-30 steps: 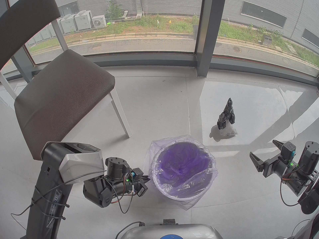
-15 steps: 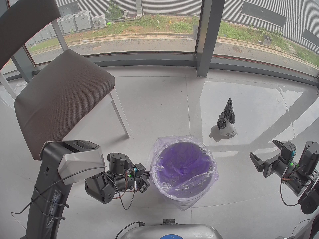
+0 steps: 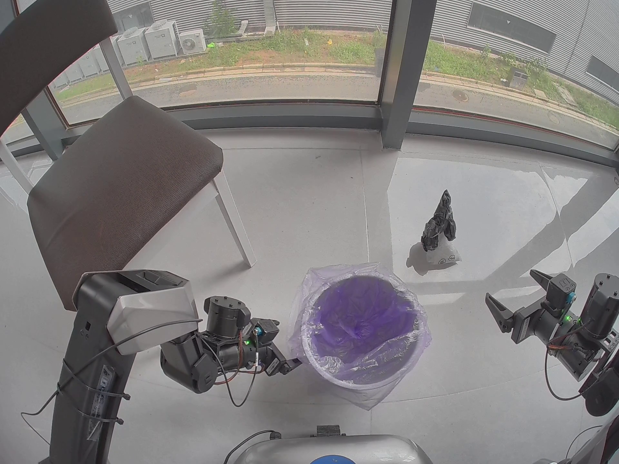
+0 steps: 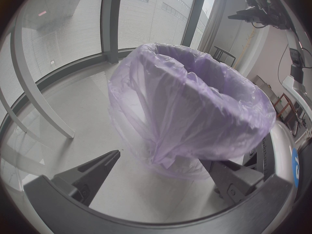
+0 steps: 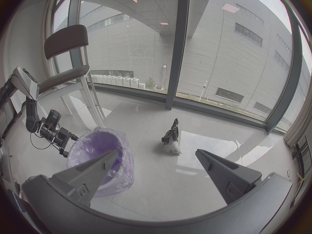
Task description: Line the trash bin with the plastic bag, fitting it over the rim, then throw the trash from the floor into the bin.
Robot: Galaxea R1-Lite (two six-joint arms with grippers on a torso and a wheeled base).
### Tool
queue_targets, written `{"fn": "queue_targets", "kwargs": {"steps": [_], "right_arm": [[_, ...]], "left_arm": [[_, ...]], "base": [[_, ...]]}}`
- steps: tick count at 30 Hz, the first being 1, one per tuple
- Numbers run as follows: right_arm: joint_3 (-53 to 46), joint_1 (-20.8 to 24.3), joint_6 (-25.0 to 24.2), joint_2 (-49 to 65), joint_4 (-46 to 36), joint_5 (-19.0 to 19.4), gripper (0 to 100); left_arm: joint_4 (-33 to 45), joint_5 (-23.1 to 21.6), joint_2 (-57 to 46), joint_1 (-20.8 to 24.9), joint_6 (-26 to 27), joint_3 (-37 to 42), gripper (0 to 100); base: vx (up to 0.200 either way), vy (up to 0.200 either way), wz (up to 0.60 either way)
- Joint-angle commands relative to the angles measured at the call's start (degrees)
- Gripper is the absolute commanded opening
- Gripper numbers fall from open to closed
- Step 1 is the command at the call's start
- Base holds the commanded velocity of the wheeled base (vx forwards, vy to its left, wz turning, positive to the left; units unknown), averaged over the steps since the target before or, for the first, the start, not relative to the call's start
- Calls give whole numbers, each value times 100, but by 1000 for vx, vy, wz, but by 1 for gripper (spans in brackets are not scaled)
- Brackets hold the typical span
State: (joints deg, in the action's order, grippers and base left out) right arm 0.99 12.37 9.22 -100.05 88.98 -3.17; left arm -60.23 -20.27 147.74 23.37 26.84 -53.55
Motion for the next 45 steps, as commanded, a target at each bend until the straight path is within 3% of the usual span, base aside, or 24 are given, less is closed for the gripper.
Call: {"fn": "queue_targets", "kwargs": {"steps": [1, 10, 21, 27, 33, 40, 41, 45], "right_arm": [[-99, 2, 1, 135, 85, 1, 100], [-99, 11, 10, 275, 76, 1, 100], [-99, 90, 28, 469, 32, -8, 100], [-99, 72, 28, 609, -65, 1, 100], [-99, 72, 28, 574, -65, 1, 100], [-99, 90, 28, 539, -65, -8, 100], [-90, 90, 28, 539, -56, -8, 100], [-99, 90, 45, 557, -39, -17, 100]], "left_arm": [[-94, -65, -228, -228, 207, 354, 100], [-103, -223, -773, -641, 480, 723, 100], [170, 15, 115, -359, 418, -569, 100], [1181, 32, 45, -315, 480, -1008, 100], [1576, 85, 97, -333, 480, -1386, 100], [671, 59, -105, -685, 392, -586, 100], [12, 50, -272, -799, 383, 12, 100], [-1140, 67, -623, -957, 392, 1137, 100]], "base": [[0, 0, 0], [0, 0, 0], [0, 0, 0], [0, 0, 0], [0, 0, 0], [0, 0, 0], [0, 0, 0], [0, 0, 0]]}}
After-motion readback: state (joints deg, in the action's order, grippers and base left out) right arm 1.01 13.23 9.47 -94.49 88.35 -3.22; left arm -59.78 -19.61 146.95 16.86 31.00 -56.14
